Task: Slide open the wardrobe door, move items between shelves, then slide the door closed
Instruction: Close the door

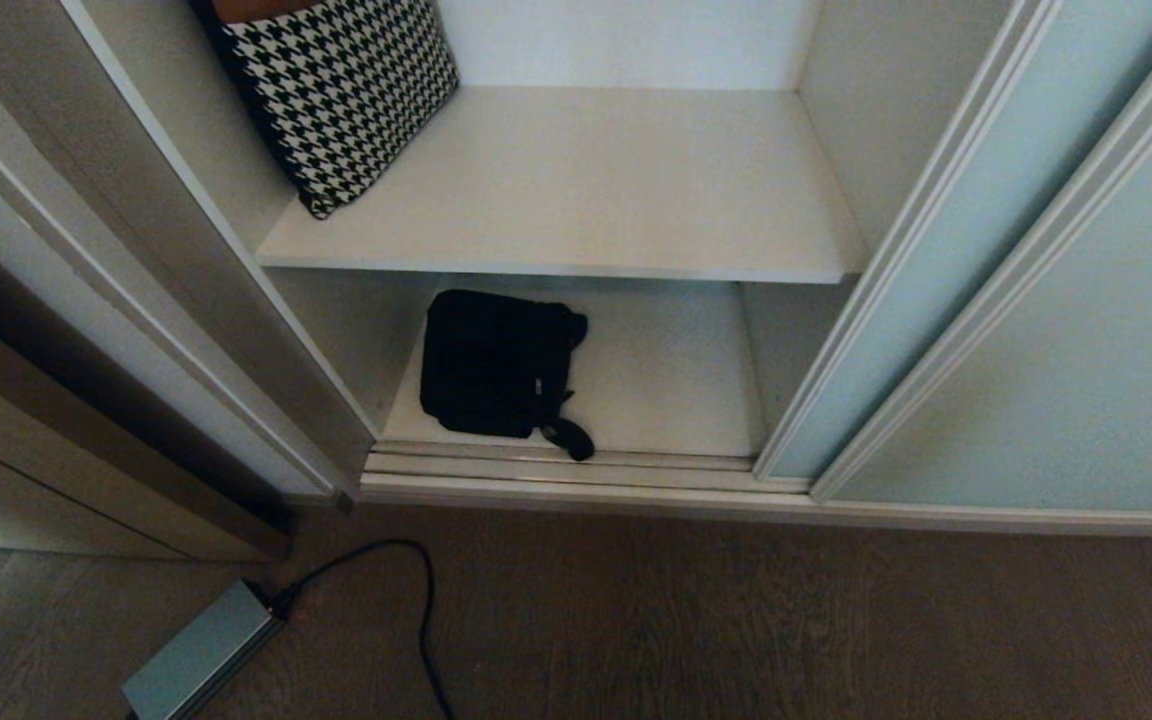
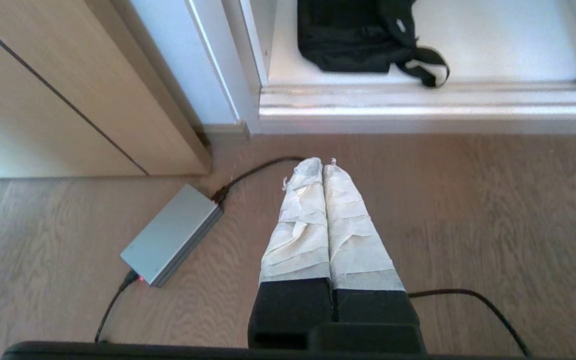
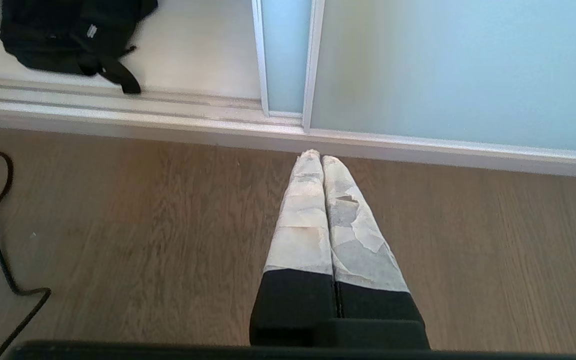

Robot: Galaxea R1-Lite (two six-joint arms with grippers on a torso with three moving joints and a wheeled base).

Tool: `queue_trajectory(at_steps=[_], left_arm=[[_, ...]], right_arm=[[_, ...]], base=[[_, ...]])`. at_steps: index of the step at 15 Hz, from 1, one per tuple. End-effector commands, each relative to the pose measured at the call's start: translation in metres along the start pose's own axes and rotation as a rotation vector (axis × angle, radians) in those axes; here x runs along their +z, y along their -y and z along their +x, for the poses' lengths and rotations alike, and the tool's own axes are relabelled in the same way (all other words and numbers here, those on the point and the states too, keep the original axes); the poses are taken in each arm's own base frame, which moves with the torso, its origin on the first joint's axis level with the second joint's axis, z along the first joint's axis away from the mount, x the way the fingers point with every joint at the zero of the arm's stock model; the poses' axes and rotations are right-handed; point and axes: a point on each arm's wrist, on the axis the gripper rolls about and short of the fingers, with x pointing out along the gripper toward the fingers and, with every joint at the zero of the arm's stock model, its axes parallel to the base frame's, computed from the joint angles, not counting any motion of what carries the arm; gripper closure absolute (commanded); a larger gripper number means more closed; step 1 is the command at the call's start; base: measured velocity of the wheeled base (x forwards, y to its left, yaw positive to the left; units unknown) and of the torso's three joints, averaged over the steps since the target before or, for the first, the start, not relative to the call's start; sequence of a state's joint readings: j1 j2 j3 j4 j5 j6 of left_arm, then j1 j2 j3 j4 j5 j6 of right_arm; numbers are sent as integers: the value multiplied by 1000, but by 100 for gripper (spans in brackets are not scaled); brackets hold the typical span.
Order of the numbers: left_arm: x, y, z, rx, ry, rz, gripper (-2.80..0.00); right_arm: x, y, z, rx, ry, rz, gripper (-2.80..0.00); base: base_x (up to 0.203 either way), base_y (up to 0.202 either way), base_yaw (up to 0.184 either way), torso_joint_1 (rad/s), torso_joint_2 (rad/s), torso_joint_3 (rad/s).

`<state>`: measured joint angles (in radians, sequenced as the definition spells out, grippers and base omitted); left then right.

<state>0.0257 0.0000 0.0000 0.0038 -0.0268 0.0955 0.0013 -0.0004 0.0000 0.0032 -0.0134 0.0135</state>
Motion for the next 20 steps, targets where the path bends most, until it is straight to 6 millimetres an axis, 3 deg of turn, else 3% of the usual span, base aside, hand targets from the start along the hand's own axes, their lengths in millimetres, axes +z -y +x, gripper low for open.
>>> queue_trajectory(at_steps=[1,20], left_arm=[[0,0,0,3,-3,-10,0],[0,0,0,4,-3,-25,0]], right_arm=[[0,0,0,0,0,0,0],[-1,0,0,1,-2,-13,0]], base=[[0,0,0,0,2,67],[0,0,0,1,1,3]])
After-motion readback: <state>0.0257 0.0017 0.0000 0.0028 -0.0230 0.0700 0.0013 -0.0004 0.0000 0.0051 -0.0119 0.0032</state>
